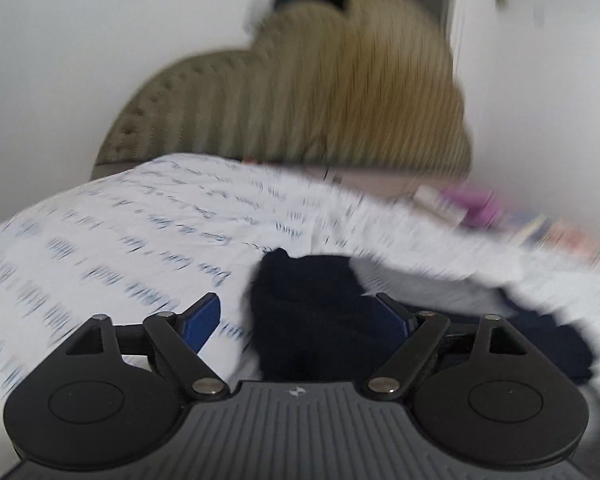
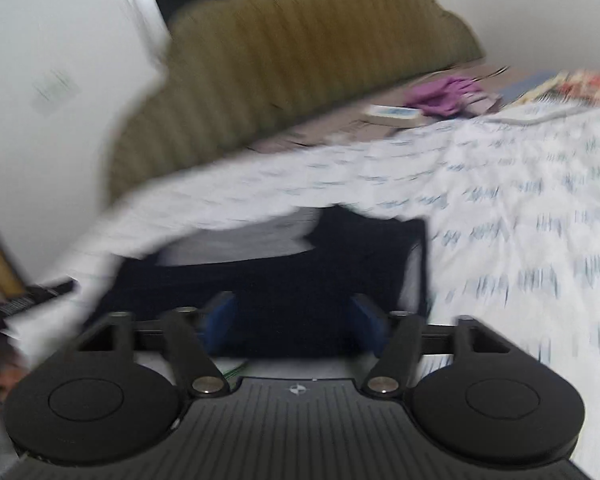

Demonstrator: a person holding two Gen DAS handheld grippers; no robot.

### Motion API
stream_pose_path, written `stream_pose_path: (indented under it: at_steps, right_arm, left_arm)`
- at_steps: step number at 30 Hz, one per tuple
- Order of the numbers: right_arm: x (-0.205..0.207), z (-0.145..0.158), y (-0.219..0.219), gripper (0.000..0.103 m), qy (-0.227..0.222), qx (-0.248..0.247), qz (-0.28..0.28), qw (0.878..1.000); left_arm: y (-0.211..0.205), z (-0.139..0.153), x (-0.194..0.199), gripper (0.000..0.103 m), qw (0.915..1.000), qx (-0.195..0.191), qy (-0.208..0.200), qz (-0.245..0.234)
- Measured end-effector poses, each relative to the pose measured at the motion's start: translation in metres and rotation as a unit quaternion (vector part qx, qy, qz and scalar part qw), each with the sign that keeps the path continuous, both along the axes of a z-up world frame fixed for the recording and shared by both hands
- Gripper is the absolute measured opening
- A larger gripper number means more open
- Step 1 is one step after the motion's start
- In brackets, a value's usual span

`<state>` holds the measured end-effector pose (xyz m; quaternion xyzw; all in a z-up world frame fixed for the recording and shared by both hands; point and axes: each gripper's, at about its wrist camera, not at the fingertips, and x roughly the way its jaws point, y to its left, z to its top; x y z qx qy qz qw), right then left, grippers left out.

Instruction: Fold small clothes

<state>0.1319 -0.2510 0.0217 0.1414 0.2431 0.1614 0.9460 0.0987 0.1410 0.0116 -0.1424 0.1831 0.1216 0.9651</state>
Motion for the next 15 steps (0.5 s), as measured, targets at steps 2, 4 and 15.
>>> stream_pose_path:
  at_steps: [2, 4, 15]
  right_arm:
    - [-0.047, -0.007, -0.016, 0.086, 0.018, 0.046, 0.016, 0.999]
    - [-0.089, -0.022, -0.032, 0.086, 0.049, 0.076, 0.008, 0.996]
    - [-0.227, -0.081, -0.105, 0.08, 0.187, 0.26, -0.007, 0.947]
  left_arm:
    - [0.013, 0.007, -0.06, 0.085, 0.9987, -0.039, -0.031, 0.011]
    - [0.027, 0.006, -0.112, 0.086, 0.9951, -0.088, -0.034, 0.029]
    - [0.056, -0.031, -0.219, 0.086, 0.9613, -0.259, 0.089, -0.03]
